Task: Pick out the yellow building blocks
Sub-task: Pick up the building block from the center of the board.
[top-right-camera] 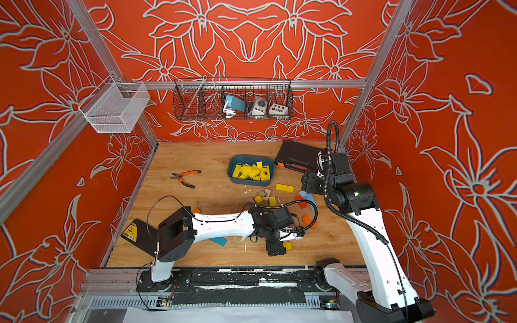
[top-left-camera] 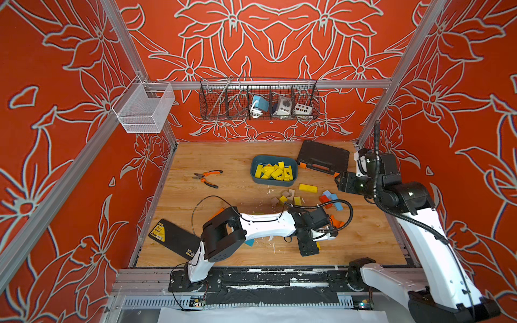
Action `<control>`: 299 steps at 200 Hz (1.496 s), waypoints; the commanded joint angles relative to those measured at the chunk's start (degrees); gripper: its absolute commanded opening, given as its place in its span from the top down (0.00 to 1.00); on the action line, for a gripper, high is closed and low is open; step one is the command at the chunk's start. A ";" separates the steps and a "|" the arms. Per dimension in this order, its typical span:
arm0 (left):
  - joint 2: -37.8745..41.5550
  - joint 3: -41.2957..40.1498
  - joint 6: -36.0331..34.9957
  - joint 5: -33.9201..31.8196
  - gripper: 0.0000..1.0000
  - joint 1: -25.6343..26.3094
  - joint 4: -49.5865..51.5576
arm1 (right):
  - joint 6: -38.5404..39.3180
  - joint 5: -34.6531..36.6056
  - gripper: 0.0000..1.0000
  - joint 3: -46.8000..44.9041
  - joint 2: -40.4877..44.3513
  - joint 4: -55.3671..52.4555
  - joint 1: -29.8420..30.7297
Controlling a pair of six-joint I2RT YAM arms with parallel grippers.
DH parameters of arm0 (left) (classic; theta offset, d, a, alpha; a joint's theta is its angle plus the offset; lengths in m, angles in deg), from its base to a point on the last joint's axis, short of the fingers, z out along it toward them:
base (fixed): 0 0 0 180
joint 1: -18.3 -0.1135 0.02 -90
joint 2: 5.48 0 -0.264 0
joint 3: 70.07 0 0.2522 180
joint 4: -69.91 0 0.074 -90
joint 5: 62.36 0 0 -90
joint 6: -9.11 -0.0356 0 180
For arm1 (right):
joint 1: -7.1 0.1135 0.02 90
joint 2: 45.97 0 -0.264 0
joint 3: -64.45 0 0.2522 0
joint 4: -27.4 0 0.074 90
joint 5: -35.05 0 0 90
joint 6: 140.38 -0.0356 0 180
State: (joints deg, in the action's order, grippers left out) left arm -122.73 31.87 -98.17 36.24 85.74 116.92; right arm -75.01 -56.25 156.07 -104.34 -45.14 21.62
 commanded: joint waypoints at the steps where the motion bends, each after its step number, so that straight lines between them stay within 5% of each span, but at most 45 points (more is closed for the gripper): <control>1: -2.43 1.89 1.45 -1.22 0.20 -0.22 -0.39 | -1.48 0.25 0.28 -1.41 2.05 -1.69 -0.16; 148: -8.79 5.47 0.32 -5.28 0.37 0.23 1.66 | -0.60 2.47 0.28 -3.76 4.93 -4.32 -0.33; 221: -9.22 5.27 -0.21 -7.45 0.66 0.33 2.66 | -0.43 2.78 0.28 -4.45 5.63 -4.31 -0.41; 299: -4.12 7.96 -0.93 -6.63 0.78 0.01 8.59 | -0.60 4.89 0.25 -2.73 6.33 -5.20 -0.85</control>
State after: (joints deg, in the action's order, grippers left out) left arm -130.05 38.74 -97.97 30.21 85.89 121.03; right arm -75.38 -53.50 152.07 -98.96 -48.35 21.21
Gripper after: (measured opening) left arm 0.300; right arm 0.748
